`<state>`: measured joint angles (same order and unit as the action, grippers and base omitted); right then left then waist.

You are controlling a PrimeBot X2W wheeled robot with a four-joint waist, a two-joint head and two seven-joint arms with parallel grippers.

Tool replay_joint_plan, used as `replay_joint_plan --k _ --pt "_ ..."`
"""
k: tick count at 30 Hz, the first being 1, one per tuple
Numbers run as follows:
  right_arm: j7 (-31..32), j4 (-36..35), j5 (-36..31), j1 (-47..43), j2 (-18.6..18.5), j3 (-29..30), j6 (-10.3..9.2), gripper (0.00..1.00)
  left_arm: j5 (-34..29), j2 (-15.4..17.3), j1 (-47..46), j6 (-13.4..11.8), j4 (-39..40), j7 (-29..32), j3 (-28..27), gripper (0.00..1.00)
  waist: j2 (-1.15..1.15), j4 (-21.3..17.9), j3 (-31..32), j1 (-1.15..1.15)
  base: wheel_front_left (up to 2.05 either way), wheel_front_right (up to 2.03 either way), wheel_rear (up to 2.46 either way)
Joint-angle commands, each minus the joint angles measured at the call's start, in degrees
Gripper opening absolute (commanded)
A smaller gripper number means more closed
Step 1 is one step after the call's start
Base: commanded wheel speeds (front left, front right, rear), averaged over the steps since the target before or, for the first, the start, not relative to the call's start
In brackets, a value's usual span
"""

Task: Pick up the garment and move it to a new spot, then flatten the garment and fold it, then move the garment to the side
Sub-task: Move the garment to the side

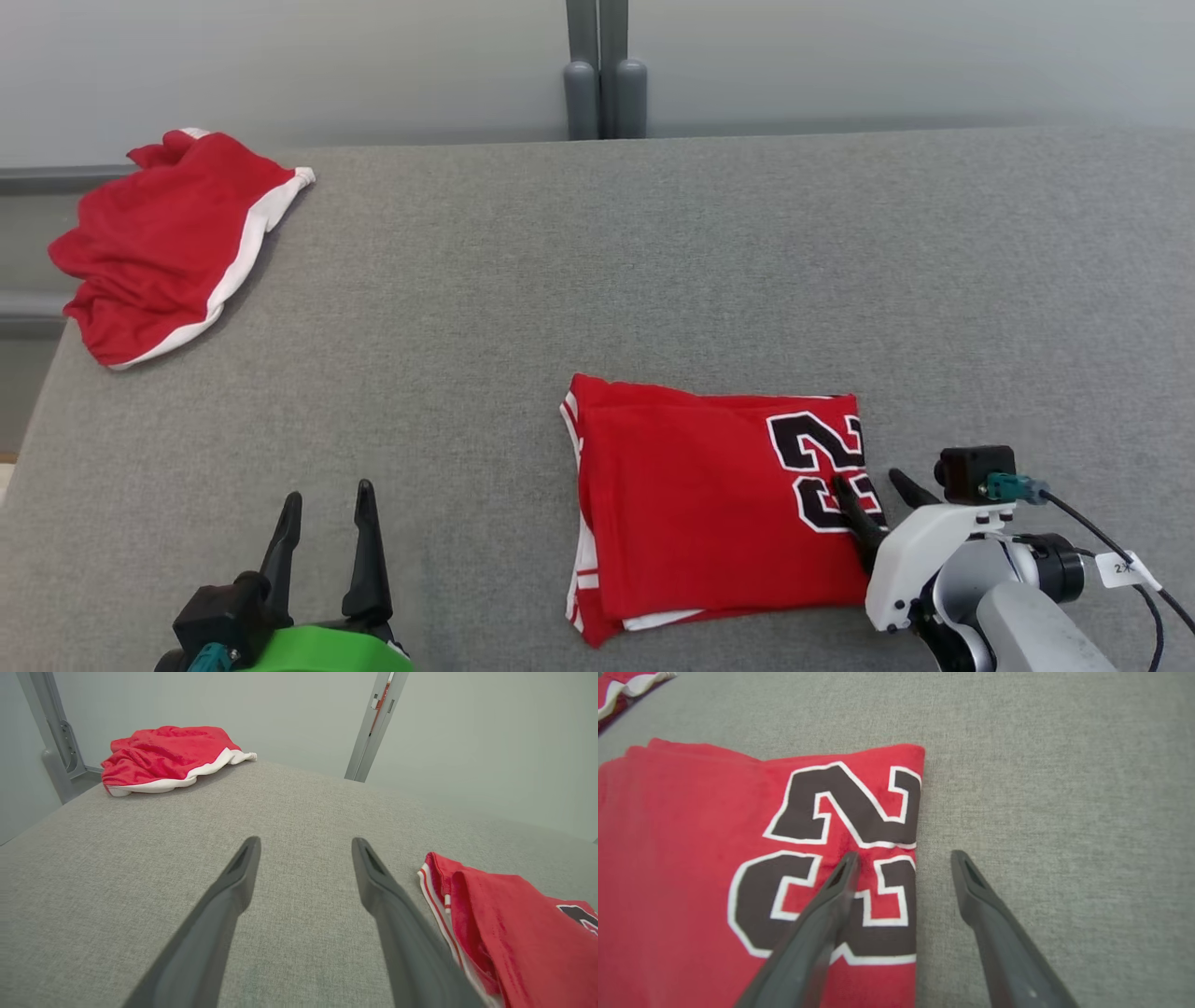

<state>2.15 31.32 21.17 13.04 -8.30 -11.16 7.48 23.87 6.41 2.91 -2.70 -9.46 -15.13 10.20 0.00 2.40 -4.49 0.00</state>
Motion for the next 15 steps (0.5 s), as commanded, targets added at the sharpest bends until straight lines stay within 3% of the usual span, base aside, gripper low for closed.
replay_joint_plan --k 1,6,7,8,10,15 --pt "0.29 0.79 0.77 0.79 -0.61 -0.65 0.02 1.0 -0.71 -0.13 -0.53 0.34 -0.1 -0.01 -0.29 1.0 0.0 1.96 -1.23 0.0 0.0 0.0 0.0" --pt "1.83 3.83 3.41 1.87 -0.79 -3.61 0.03 1.0 -1.48 -0.65 -0.47 0.76 -0.35 -0.01 -0.86 1.0 0.0 2.82 -1.62 0.0 0.0 0.0 0.0" --pt "1.83 4.24 3.63 2.12 -0.81 -3.99 0.03 0.8 -1.52 -0.72 -0.45 0.83 -0.4 -0.01 -0.95 1.0 0.0 2.84 -1.68 0.0 0.0 0.0 0.0" --pt "1.91 4.71 4.11 2.49 -0.79 -4.51 0.03 0.44 -1.55 -0.77 -0.44 0.96 -0.46 -0.01 -1.04 1.0 0.0 2.81 -1.75 0.0 0.0 0.0 0.0" --pt "2.01 5.43 4.86 3.15 -0.75 -5.44 0.03 0.0 -1.67 -0.79 -0.43 1.18 -0.59 -0.01 -1.23 1.0 0.0 2.61 -1.9 0.0 0.0 0.0 0.0" --pt "-0.37 5.79 5.63 6.16 -2.32 -5.7 -0.05 0.0 -2.59 -0.75 -0.55 1.65 -0.38 -0.01 -1.56 1.0 0.0 0.86 -2.46 0.0 0.0 0.0 0.0"
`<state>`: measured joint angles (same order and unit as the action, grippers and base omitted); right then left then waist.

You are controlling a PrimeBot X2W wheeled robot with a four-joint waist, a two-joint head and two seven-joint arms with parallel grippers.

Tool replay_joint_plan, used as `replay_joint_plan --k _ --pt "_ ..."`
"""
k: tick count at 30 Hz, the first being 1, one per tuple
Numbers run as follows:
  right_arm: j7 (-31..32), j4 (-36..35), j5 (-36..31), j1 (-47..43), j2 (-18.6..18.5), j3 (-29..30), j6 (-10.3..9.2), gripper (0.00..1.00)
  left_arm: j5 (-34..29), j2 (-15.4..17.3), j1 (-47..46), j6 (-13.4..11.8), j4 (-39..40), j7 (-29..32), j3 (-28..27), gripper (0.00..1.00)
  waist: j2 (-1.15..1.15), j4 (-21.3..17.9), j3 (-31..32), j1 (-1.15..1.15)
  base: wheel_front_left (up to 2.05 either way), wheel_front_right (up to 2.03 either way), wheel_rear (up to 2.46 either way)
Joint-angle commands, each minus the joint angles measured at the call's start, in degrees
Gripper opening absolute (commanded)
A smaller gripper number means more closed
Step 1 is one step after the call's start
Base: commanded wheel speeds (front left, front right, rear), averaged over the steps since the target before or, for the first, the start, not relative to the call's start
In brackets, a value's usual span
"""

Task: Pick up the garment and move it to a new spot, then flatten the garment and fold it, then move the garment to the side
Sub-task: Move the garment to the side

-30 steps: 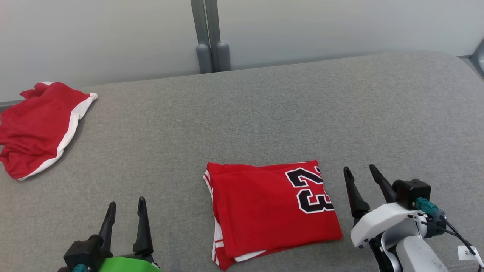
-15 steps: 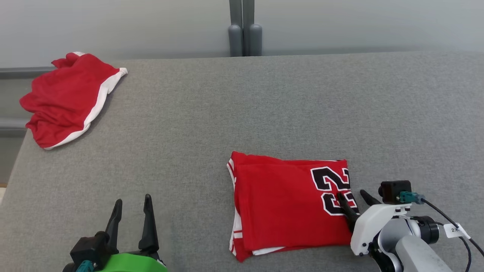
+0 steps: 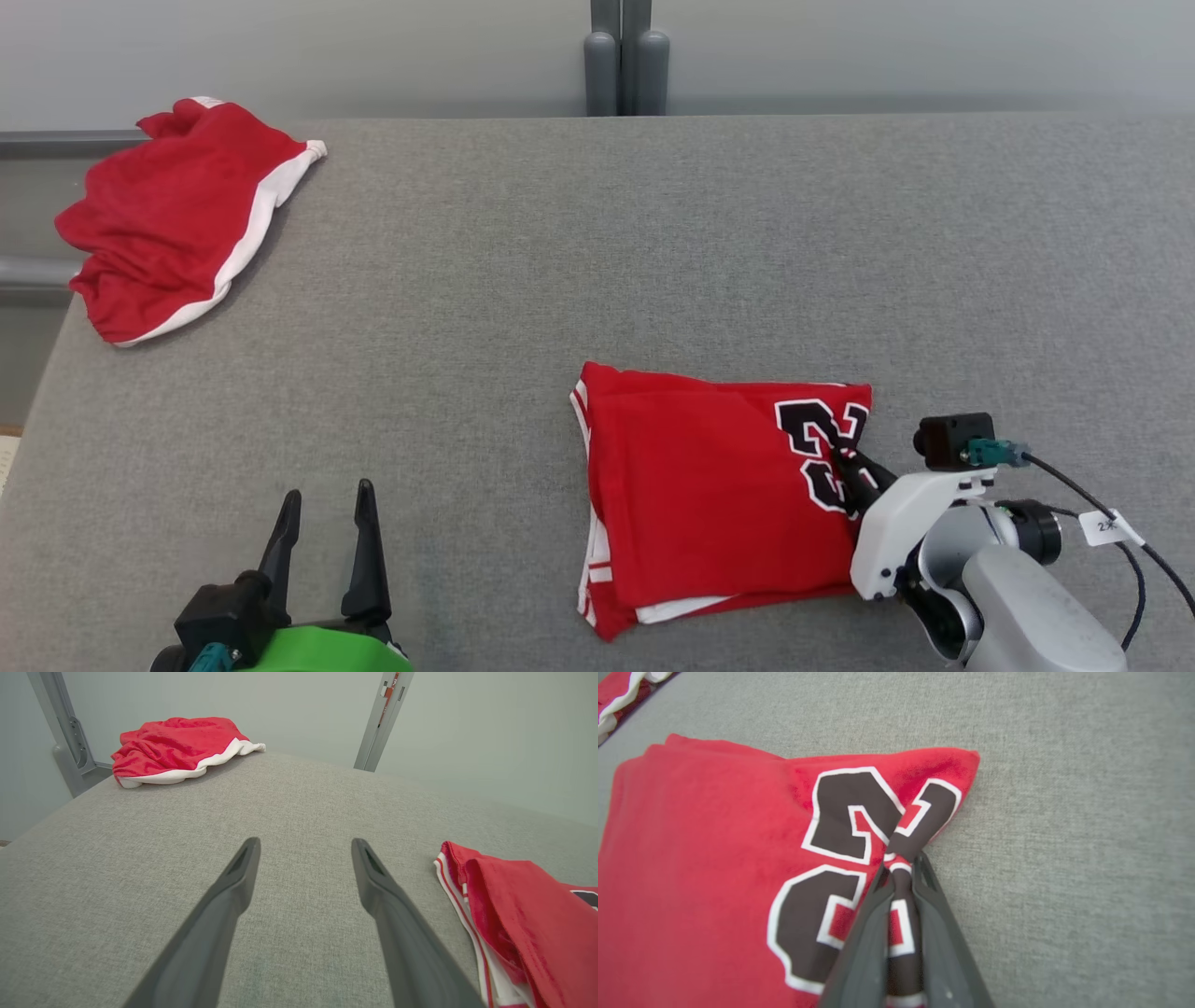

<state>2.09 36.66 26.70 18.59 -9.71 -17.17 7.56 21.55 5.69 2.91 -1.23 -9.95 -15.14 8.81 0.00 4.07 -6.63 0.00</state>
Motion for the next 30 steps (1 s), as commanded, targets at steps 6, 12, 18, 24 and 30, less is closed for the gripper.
replay_joint_plan --k 6,12,18,24,30 --pt "-3.42 0.65 -1.1 4.78 -3.54 1.93 -0.12 0.0 -1.43 0.51 -1.79 0.6 0.97 0.0 -0.31 1.0 0.0 -6.0 -2.15 0.0 0.0 0.0 0.0" --pt "-5.48 0.79 -2.55 9.08 -5.85 4.96 -0.12 0.0 -2.79 1.41 -3.9 0.69 2.11 0.03 -0.13 1.0 0.0 -14.48 -5.44 0.0 0.0 0.0 0.0" --pt "-7.41 1.81 -3.41 13.3 -5.36 7.59 -0.12 0.0 -3.96 2.72 -7.16 0.97 3.35 0.97 0.79 1.0 0.0 -22.99 -9.12 0.0 0.0 0.0 0.0" --pt "-9.42 3.79 -3.89 16.44 -3.92 8.11 -0.12 0.0 -5.05 3.78 -9.5 1.1 4.6 2.53 1.83 1.0 0.0 -27.21 -11.32 0.0 0.0 0.0 0.0" --pt "-11.06 6.58 -4.81 20.53 -2.89 7.08 -0.12 0.0 -5.37 4.4 -10.84 1.29 5.27 3.29 2.25 1.0 0.0 -26.77 -12.71 0.0 0.0 0.0 0.0"
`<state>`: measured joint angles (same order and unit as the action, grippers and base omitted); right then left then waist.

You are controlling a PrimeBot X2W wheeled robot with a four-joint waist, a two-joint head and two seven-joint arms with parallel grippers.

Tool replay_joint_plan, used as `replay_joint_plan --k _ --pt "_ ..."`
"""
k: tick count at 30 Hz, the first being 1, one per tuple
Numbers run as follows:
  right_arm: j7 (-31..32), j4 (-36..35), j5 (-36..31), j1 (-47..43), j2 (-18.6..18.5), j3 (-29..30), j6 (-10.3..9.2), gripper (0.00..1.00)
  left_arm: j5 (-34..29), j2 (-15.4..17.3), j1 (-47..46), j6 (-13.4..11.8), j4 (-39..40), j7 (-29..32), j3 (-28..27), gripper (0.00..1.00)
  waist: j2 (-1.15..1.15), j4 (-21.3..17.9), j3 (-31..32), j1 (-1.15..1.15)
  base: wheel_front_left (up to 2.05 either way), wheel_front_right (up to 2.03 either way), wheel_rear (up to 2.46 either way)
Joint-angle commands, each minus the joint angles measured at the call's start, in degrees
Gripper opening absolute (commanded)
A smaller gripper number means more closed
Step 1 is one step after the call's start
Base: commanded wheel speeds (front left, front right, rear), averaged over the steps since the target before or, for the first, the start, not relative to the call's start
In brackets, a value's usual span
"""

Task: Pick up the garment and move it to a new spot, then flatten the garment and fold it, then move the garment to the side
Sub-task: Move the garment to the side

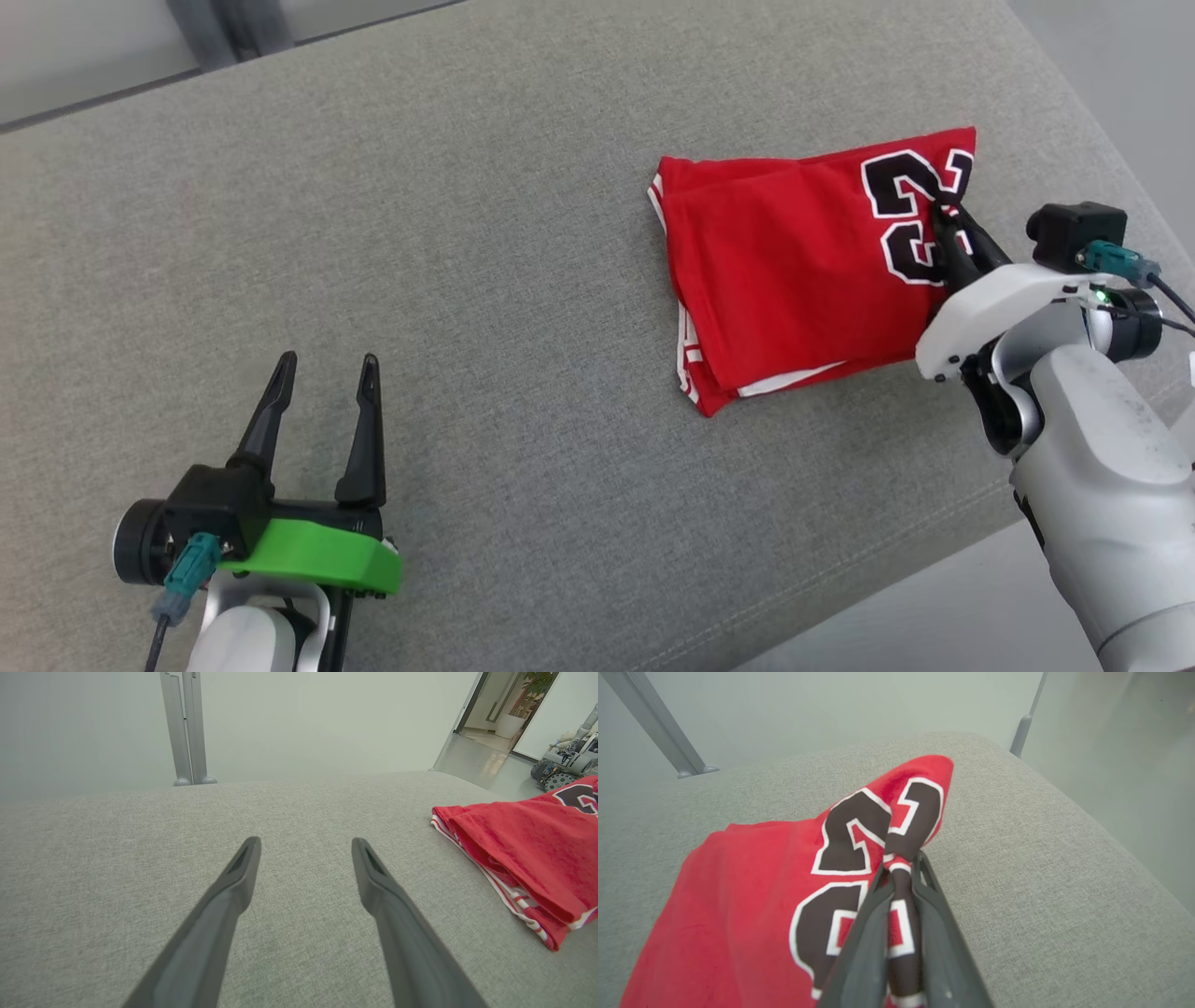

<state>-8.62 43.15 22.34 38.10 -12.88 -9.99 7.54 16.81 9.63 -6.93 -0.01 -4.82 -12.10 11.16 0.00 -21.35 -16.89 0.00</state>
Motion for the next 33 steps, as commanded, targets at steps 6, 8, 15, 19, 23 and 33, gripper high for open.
replay_joint_plan --k 6,8,15,19,23,33 --pt "-1.52 3.63 -0.6 6.88 -0.06 -0.58 -0.1 0.0 -0.62 0.99 -1.53 -0.77 1.57 0.51 -0.42 1.0 0.0 1.85 -3.91 0.0 0.0 0.0 0.0" --pt "-1.82 5.16 -0.42 9.01 -0.32 -0.64 -0.1 0.0 -0.81 1.19 -1.69 -1.1 2.3 0.39 -0.66 1.0 0.0 2.9 -4.44 0.0 0.0 0.0 0.0" --pt "-3.58 11.44 -1.53 16.89 -3.22 1.13 -0.1 0.0 -1.39 2.23 -2.17 -1.94 5.13 0.89 -1.07 1.0 0.0 6.15 -6.65 0.0 0.0 0.0 0.0" --pt "-4.44 14.98 -3.12 20.52 -6.05 2.45 -0.1 0.0 -1.56 3.09 -2.35 -2.06 6.87 1.62 -1.09 1.0 0.0 7.57 -8.31 0.0 0.0 0.0 0.0" --pt "-5.22 18.03 -4.53 23.29 -9.45 4.03 -0.1 0.0 -1.55 3.58 -2.66 -2.2 8.56 2.27 -0.97 1.0 0.0 8.83 -10.04 0.0 0.0 0.0 0.0" --pt "-6.21 23.87 -10.84 29.03 -16.08 7.39 -0.1 0.0 -2.74 5.03 -3.11 -2.78 12.19 4.13 -0.29 1.0 0.0 10.87 -14.5 0.0 0.0 0.0 0.0"
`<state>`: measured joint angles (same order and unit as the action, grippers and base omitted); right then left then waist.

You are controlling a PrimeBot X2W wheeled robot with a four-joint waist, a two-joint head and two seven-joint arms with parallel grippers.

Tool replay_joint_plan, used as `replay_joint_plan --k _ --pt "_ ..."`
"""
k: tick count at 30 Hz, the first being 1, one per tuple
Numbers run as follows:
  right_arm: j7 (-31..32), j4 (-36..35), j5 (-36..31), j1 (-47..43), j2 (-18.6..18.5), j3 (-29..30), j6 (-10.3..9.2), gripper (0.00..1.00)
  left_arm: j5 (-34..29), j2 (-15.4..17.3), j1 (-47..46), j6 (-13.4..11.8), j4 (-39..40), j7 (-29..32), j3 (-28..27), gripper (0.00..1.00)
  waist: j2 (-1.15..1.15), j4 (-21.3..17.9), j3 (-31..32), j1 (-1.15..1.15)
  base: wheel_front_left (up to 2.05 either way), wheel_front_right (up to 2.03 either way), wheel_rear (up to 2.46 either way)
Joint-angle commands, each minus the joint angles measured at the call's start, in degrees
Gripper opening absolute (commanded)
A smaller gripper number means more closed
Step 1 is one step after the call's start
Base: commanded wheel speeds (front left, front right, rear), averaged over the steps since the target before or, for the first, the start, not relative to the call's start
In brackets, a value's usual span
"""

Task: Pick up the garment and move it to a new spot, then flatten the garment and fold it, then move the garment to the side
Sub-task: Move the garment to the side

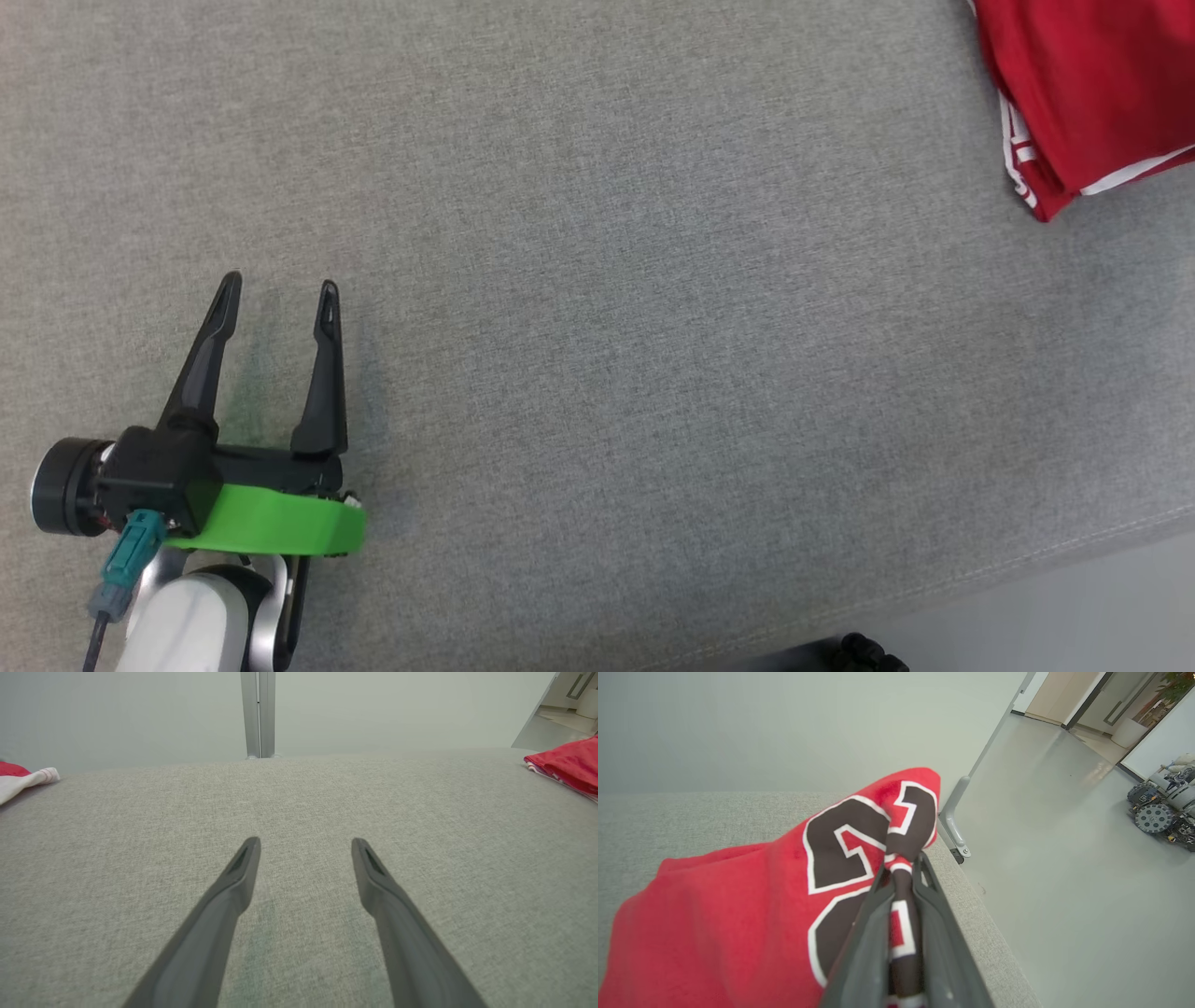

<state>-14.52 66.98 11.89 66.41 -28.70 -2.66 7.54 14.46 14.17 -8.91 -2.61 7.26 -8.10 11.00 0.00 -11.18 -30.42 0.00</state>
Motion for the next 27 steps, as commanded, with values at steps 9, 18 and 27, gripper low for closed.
replay_joint_plan --k 9,18,27 --pt "-0.78 2.46 -10.24 3.66 -2.42 7.2 -0.1 0.47 -0.9 0.85 -1.59 -0.4 1.04 0.74 0.82 1.0 0.0 2.01 -2.8 0.0 0.0 0.0 0.0" --pt "-0.68 -7.46 -19.88 -1.0 2.87 17.83 -0.1 1.0 -0.41 0.4 -1.7 -0.93 0.28 -0.07 1.17 1.0 0.0 2.29 -1.5 0.0 0.0 0.0 0.0" --pt "-0.68 -14.37 -20.11 -5.23 10.12 13.45 -0.1 1.0 1.28 0.12 -2.03 -0.75 -2.77 -2.22 0.38 1.0 0.0 2.13 4.42 0.0 0.0 0.0 0.0"
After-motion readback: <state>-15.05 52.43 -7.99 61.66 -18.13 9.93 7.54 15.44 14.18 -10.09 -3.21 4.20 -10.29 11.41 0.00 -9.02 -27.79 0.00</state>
